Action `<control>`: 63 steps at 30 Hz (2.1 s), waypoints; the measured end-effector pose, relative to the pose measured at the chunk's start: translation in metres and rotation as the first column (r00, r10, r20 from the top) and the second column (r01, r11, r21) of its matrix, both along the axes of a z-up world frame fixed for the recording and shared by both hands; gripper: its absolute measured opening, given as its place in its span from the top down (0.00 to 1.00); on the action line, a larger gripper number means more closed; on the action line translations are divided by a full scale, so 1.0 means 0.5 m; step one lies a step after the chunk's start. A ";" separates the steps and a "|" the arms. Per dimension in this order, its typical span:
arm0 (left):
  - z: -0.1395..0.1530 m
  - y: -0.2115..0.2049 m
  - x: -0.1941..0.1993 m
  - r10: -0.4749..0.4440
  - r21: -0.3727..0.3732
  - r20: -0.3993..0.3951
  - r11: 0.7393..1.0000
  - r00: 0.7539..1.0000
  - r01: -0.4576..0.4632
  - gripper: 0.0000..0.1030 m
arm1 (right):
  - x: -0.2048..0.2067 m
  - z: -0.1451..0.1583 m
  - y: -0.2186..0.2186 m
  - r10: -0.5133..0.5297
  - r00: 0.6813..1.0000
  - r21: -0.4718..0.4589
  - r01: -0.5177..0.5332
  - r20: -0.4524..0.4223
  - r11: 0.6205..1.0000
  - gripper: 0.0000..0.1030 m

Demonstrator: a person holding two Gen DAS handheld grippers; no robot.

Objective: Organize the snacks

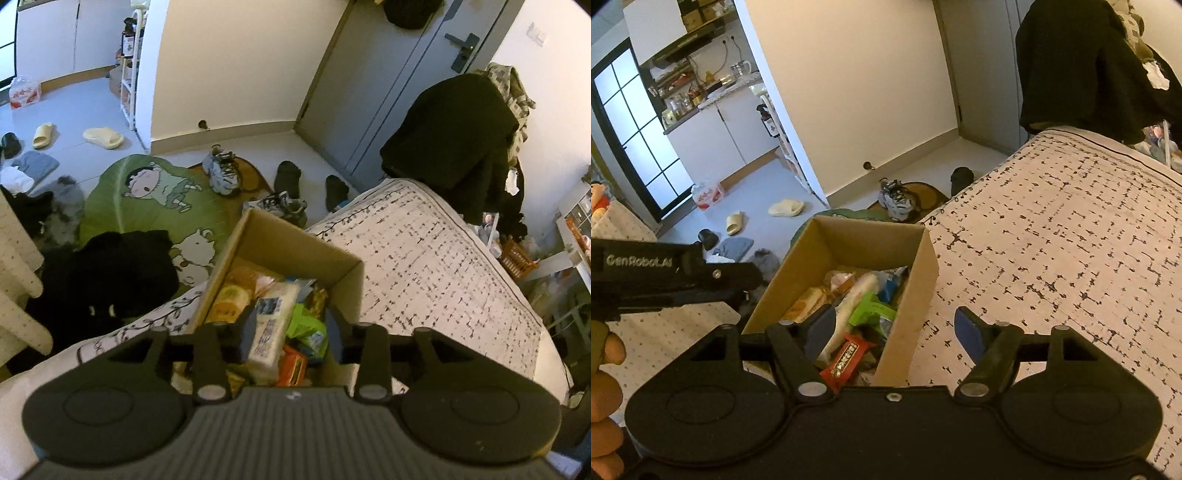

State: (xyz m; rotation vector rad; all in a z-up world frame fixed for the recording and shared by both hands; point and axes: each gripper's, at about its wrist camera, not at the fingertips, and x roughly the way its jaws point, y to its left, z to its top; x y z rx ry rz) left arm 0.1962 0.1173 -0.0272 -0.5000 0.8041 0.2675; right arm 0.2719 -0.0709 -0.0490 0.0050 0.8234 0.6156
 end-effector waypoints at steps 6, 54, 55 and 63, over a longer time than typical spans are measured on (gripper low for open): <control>0.010 -0.006 -0.033 0.003 0.023 -0.016 1.000 1.000 -0.003 0.36 | -0.030 0.027 -0.014 0.005 1.000 -0.005 -0.005 0.003 1.000 0.22; 0.128 -0.137 -0.325 -0.168 0.243 0.060 0.958 0.984 0.148 0.00 | -0.332 0.153 -0.197 -0.258 0.960 -0.001 0.260 0.104 0.966 0.00; 0.129 -0.139 -0.327 -0.173 0.248 0.058 0.957 0.983 0.153 0.00 | -0.336 0.156 -0.196 -0.253 0.961 -0.001 0.254 0.110 0.967 0.00; 0.146 -0.127 -0.363 -0.177 0.274 0.085 0.950 0.981 0.148 0.00 | -0.373 0.161 -0.210 -0.235 0.960 -0.031 0.242 0.152 0.970 0.00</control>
